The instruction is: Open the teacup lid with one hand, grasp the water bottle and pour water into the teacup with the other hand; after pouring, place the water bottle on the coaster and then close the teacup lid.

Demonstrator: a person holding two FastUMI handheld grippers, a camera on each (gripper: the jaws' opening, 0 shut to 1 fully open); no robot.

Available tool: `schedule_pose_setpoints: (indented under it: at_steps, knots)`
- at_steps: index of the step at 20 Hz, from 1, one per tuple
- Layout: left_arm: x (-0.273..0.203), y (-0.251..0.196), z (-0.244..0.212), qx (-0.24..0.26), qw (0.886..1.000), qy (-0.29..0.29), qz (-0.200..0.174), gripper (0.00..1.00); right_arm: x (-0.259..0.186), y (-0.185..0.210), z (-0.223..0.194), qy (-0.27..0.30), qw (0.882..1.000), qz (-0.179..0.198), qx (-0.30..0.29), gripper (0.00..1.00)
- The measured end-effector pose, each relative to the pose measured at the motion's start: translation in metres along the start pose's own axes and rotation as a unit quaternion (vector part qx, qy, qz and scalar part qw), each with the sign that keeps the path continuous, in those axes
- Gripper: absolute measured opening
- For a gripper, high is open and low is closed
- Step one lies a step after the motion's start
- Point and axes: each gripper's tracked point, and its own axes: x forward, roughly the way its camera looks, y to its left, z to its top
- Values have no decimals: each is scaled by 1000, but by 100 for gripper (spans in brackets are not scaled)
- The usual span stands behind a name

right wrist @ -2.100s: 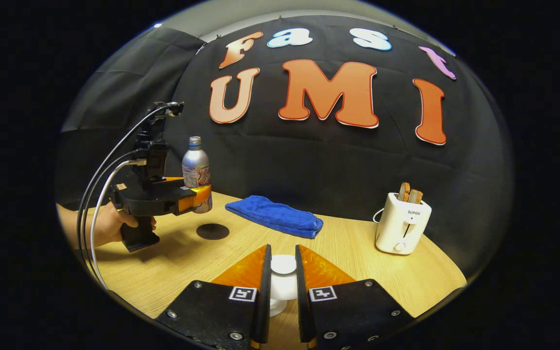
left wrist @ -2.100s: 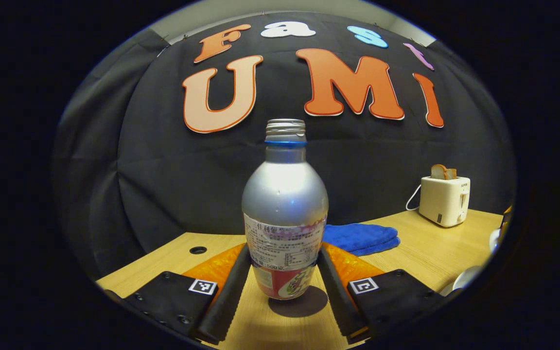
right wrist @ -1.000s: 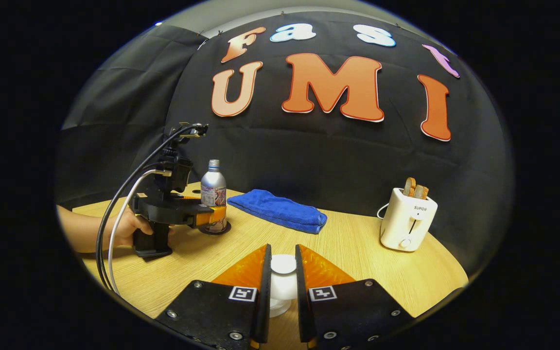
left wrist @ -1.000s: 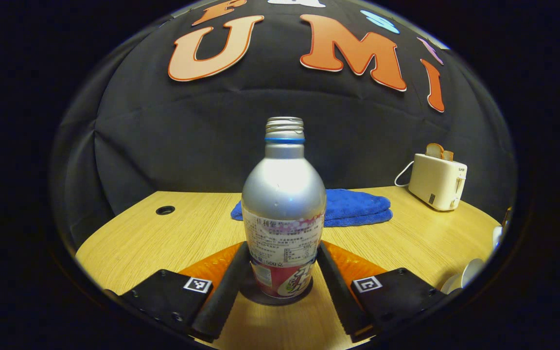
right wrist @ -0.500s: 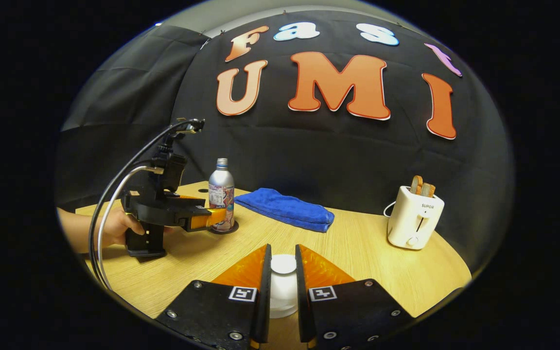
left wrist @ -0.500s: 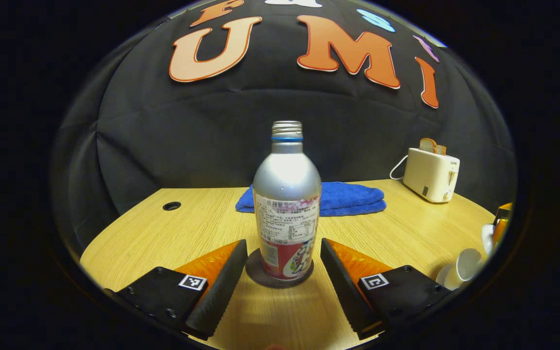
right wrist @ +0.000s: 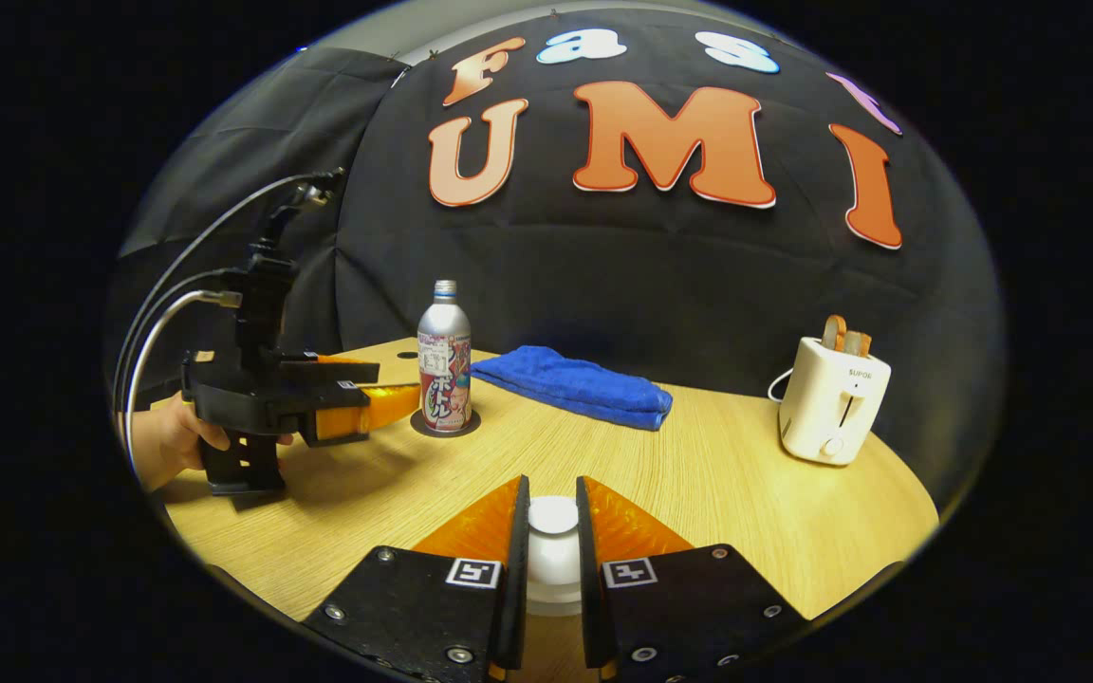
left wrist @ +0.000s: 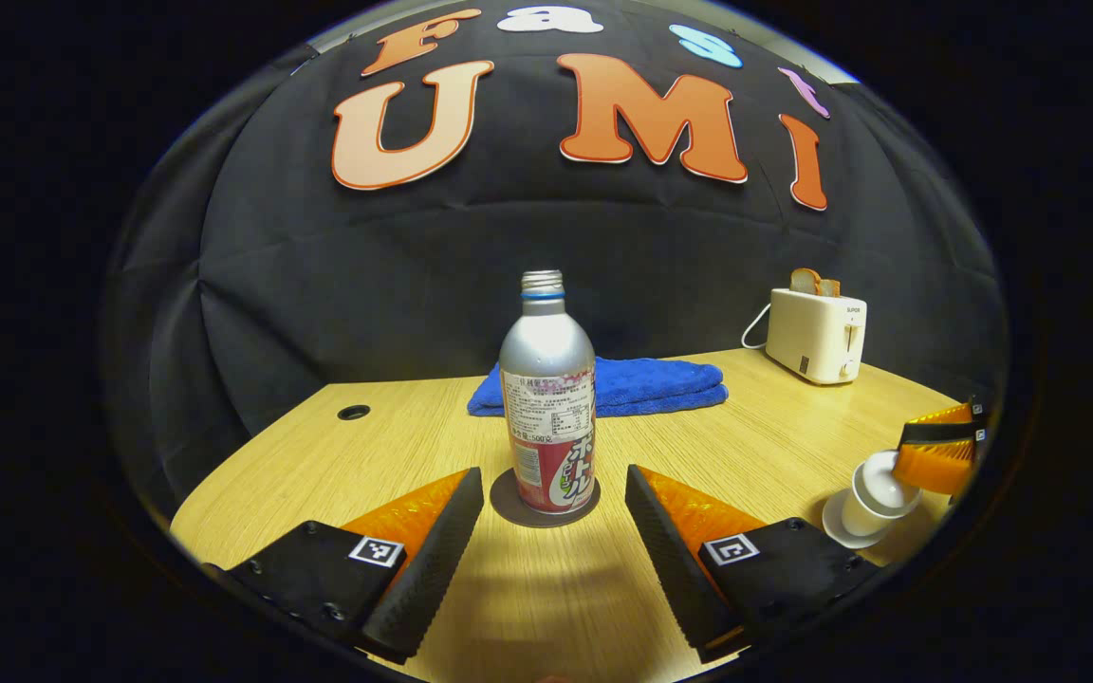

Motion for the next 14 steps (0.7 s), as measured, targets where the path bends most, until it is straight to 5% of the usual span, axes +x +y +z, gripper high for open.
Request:
schedule_pose_setpoints:
  at_steps: [9,14]
  knots:
    - [-19,-3,10,-17,1000,-25,3,99,1,-5,-3,0,1000,-10,-4,31]
    - [-44,1,39,-17,997,-69,17,100,-11,-7,30,-54,998,-19,-4,61]
